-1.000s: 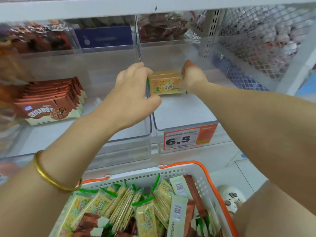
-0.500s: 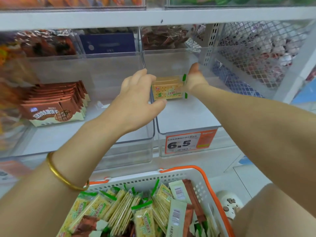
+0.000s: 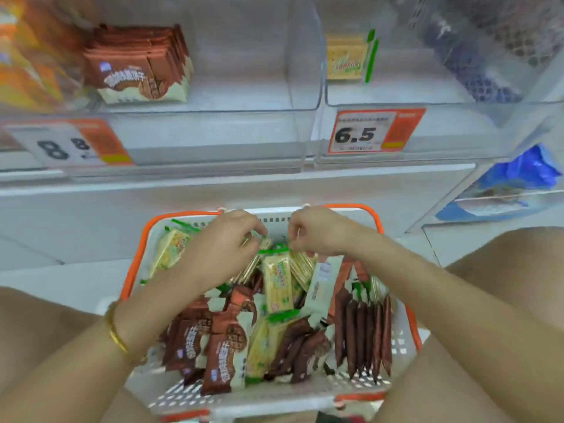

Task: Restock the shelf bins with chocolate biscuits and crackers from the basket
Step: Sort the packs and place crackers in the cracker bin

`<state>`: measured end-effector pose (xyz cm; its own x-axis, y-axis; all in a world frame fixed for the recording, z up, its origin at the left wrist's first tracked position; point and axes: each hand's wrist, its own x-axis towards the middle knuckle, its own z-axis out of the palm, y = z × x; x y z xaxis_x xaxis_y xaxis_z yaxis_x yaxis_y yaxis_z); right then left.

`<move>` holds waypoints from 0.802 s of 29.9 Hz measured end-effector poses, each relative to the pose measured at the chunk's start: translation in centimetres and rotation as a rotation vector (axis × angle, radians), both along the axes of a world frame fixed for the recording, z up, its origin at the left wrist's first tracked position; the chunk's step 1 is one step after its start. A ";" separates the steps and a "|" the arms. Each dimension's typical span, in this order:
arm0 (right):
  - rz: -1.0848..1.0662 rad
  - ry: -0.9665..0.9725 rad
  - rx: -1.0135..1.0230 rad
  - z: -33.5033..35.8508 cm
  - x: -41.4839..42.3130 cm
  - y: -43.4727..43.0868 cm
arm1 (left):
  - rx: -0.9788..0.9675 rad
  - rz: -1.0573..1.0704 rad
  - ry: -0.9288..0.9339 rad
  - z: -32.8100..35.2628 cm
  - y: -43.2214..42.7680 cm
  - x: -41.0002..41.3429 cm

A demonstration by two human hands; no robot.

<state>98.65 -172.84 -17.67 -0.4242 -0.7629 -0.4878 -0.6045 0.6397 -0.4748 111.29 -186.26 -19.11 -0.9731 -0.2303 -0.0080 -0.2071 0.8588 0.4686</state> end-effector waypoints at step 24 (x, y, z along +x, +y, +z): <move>-0.376 -0.530 -0.408 -3.2 -0.7 0.5 | 0.387 0.092 -0.250 -2.1 -0.2 0.4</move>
<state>97.95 -172.31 -20.91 -0.4791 -0.7766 -0.4091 -0.0067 0.4693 -0.8830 111.67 -186.50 -21.24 -0.9062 -0.2491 -0.3417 -0.4212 0.6037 0.6768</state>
